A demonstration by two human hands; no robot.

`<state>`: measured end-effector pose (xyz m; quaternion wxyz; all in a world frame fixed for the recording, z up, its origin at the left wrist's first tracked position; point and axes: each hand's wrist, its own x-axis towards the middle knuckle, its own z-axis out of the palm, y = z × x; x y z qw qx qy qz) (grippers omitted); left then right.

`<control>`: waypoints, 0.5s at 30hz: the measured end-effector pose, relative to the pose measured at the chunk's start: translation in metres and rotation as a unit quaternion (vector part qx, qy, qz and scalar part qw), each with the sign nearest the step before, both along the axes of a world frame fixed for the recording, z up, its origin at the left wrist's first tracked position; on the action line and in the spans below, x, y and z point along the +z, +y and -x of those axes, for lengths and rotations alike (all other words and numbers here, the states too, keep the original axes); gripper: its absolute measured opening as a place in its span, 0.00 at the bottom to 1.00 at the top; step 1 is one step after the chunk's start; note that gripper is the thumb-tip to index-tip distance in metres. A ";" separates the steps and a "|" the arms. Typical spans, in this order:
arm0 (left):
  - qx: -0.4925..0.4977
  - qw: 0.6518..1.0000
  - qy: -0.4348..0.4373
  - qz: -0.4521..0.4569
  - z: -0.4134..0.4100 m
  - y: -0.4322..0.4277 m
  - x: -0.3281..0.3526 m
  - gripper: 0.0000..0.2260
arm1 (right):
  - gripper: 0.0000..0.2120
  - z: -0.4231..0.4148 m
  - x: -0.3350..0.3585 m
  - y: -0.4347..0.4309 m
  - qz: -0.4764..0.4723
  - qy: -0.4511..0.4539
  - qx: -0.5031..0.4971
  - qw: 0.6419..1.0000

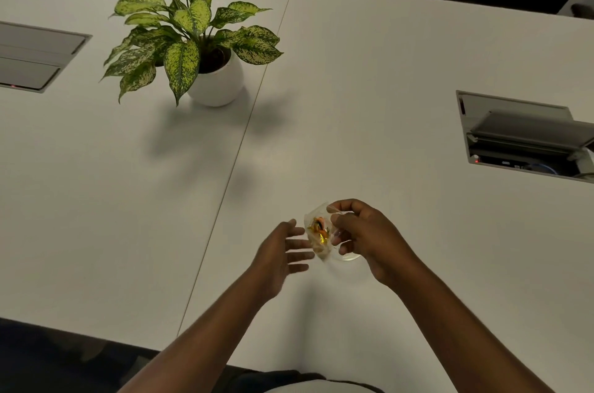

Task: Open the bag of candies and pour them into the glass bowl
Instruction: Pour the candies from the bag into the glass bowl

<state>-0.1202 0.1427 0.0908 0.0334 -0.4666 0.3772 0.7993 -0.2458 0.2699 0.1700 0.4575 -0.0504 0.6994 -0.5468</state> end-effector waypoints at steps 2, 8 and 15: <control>0.024 0.996 0.048 -0.064 0.002 0.004 -0.005 0.20 | 0.08 0.001 -0.001 -0.001 0.026 -0.066 -0.026 0.997; 0.014 0.984 0.130 -0.118 0.014 -0.003 -0.005 0.21 | 0.08 0.005 -0.010 0.001 0.044 -0.176 -0.071 0.981; 0.019 0.993 0.058 -0.102 0.013 -0.003 -0.018 0.12 | 0.12 0.007 -0.023 0.018 -0.065 0.102 -0.053 0.991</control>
